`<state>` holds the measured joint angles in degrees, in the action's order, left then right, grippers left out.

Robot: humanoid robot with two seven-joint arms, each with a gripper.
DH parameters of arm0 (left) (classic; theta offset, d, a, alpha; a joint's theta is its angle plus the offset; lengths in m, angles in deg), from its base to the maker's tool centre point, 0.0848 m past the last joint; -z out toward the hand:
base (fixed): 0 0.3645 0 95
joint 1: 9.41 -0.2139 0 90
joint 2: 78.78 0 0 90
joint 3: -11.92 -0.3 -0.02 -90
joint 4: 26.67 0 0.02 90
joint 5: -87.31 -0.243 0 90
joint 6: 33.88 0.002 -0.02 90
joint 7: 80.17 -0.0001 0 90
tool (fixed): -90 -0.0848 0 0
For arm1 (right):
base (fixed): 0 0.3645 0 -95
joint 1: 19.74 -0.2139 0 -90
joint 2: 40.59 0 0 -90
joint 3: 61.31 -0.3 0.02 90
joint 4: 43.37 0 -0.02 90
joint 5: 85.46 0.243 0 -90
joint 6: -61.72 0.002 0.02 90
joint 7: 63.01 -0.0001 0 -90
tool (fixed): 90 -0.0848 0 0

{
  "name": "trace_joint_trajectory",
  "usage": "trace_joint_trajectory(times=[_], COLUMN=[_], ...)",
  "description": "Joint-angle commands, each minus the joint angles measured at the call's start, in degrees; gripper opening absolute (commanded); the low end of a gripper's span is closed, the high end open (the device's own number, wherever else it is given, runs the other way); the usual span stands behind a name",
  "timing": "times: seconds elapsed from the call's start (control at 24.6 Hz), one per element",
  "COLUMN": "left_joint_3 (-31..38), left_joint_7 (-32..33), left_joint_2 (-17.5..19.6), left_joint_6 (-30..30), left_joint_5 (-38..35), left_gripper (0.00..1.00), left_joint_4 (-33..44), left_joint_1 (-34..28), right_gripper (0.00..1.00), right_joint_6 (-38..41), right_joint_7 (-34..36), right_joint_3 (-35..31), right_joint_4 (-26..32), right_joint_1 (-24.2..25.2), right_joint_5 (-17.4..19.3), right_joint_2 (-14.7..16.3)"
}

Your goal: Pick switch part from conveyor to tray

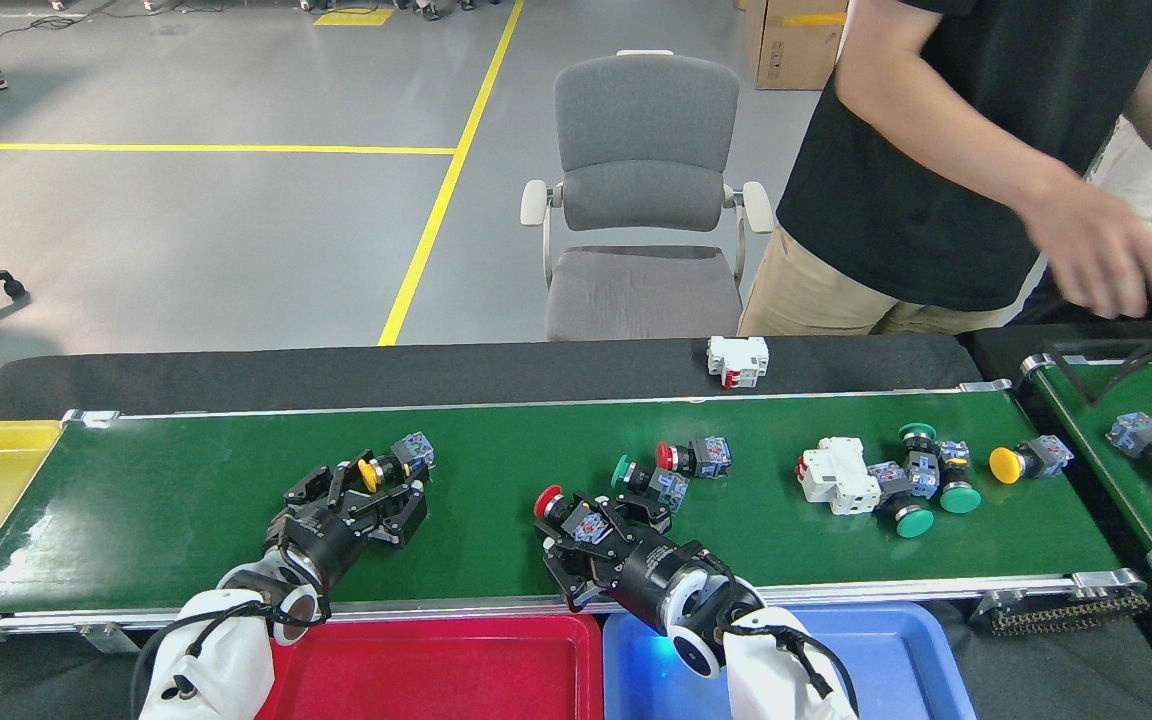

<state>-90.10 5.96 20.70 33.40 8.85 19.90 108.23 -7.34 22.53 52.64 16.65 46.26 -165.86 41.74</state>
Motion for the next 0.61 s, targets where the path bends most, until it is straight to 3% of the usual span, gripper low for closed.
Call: trace_joint_trajectory(times=[0.0,0.08,0.12,0.16,0.2,0.24,0.37,0.41,0.49,0.53,0.57], left_joint_3=[-0.2,-0.4,-0.3,-0.2,-0.1,-0.1,0.0,0.1,1.4,3.6,5.5], left_joint_7=[-0.1,-0.1,0.0,0.5,0.8,1.1,2.1,2.2,3.3,3.3,3.2], left_joint_2=[0.1,0.5,0.8,1.2,1.9,3.0,6.8,7.4,7.7,7.4,7.3], left_joint_6=[-0.8,-1.1,-2.9,-5.3,-7.6,-9.7,-17.0,-18.4,-17.6,-17.2,-17.4], left_joint_5=[0.1,0.1,0.0,0.0,0.1,0.0,-0.1,-0.2,-0.5,-0.4,-0.2], left_gripper=[0.09,0.08,0.07,0.08,0.08,0.08,0.18,0.3,0.86,1.0,1.0], left_joint_4=[2.9,8.4,13.2,18.0,23.3,28.5,39.7,42.6,47.6,50.2,52.3], left_joint_1=[-1.6,-4.9,-7.3,-9.9,-12.8,-16.0,-25.8,-28.8,-33.6,-36.4,-39.2], right_gripper=[0.02,0.02,0.14,0.46,0.93,0.99,1.0,1.0,1.0,1.0,1.0], right_joint_6=[1.1,5.3,9.5,12.6,15.0,16.9,19.4,19.4,19.4,19.4,19.4], right_joint_7=[0.4,0.3,0.3,0.3,0.3,0.3,0.3,0.3,0.3,0.3,0.3], right_joint_3=[0.1,1.2,1.6,1.7,1.7,1.7,1.4,1.3,0.4,-1.1,-3.1], right_joint_4=[5.1,12.7,17.1,20.1,22.8,24.8,26.1,26.3,27.0,28.0,29.1], right_joint_1=[1.3,5.5,8.9,12.0,15.2,18.2,21.2,21.3,21.5,21.7,22.2], right_joint_5=[0.2,0.2,0.2,0.2,0.2,0.2,0.2,0.4,0.6,0.7,0.7], right_joint_2=[0.7,2.1,3.5,4.4,5.2,5.6,5.9,6.4,7.3,8.1,8.6])
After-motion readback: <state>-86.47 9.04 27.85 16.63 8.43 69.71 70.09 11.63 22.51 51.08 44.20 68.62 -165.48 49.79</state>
